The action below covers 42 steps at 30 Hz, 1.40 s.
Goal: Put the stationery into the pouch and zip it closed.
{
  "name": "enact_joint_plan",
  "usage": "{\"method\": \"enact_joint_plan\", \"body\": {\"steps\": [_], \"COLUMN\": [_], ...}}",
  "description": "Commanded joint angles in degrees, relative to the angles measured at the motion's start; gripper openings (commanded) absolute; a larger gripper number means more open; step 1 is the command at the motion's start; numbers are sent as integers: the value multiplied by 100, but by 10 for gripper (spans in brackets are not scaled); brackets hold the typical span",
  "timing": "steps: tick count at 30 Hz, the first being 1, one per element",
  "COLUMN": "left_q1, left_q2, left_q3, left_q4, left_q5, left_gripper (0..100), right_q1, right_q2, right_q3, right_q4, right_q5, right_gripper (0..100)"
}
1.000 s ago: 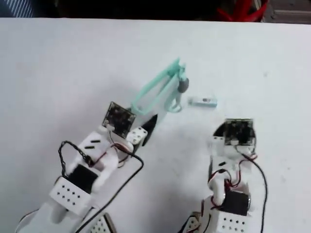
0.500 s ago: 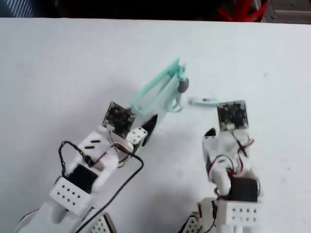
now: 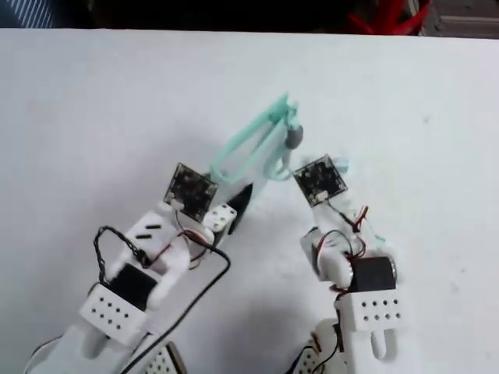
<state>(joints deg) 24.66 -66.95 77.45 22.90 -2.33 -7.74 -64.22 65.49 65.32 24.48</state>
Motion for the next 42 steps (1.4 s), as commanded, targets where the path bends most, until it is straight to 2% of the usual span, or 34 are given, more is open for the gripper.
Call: {"method": "enact_joint_plan", "body": {"steps": [1, 4, 5, 8, 11, 15, 20, 22, 24, 29, 32, 38, 42], "left_q1": [84, 84, 84, 84, 84, 84, 84, 84, 84, 84, 75, 75, 75], "left_q2": [-48, -48, -48, -48, -48, -48, -48, -48, -48, -48, -48, -48, -48], "left_q3": [-26, -26, -26, -26, -26, -26, -26, -26, -26, -26, -26, -26, -26], "left_q4": [-114, -114, -114, -114, -114, -114, -114, -114, -114, -114, -114, -114, -114], "left_q5": [18, 18, 18, 18, 18, 18, 18, 18, 18, 18, 18, 18, 18], "left_gripper": [177, 177, 177, 177, 177, 177, 177, 177, 177, 177, 177, 177, 177], "right_q1": [-4, 13, 75, 303, 444, 462, 470, 462, 470, 910, 1323, 1464, 2026], "right_q2": [13, 13, 13, 13, 22, 22, 22, 22, 22, 84, 295, 1956, 2993], "right_q3": [299, 580, 633, 695, 747, 932, 949, 949, 932, 352, -360, -1837, -2356], "right_q4": [-497, -875, -954, -1086, -1103, -1305, -1288, -1226, -1244, -1218, -1112, 286, 752], "right_q5": [62, 62, 35, 26, 26, 62, 53, 97, 255, 308, 334, 2066, 3323], "right_gripper": [193, 28, 5, 98, 134, 9, 170, 120, 2, 193, 224, 219, 219]}}
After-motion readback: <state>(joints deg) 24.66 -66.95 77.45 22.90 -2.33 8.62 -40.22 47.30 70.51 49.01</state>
